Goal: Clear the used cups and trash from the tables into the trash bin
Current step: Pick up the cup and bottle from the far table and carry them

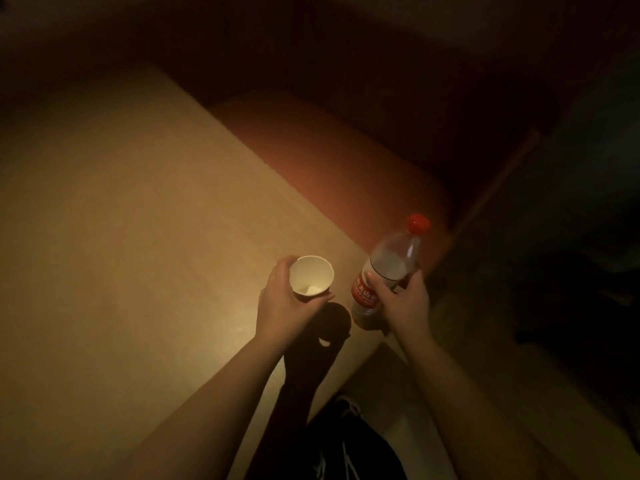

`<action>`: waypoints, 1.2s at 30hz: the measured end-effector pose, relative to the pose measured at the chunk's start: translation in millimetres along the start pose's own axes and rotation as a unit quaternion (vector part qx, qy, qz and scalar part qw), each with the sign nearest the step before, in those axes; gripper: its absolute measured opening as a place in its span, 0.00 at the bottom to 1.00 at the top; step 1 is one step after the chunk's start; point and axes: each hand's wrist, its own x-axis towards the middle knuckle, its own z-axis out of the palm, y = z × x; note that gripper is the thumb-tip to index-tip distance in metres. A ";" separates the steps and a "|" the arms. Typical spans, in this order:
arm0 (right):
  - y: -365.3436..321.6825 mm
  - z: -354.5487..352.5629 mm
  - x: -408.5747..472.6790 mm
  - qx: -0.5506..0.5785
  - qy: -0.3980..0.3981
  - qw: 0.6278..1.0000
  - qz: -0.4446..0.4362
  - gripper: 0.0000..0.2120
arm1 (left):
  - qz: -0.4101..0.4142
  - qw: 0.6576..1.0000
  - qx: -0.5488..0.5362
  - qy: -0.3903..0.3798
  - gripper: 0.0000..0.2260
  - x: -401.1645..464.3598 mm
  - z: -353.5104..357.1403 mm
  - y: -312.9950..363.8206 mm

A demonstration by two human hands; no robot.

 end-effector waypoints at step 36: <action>347.0 -598.9 -600.4 0.157 0.826 0.490 0.231 0.23 | 0.501 0.481 -0.023 -0.719 0.35 -736.9 514.4 348.1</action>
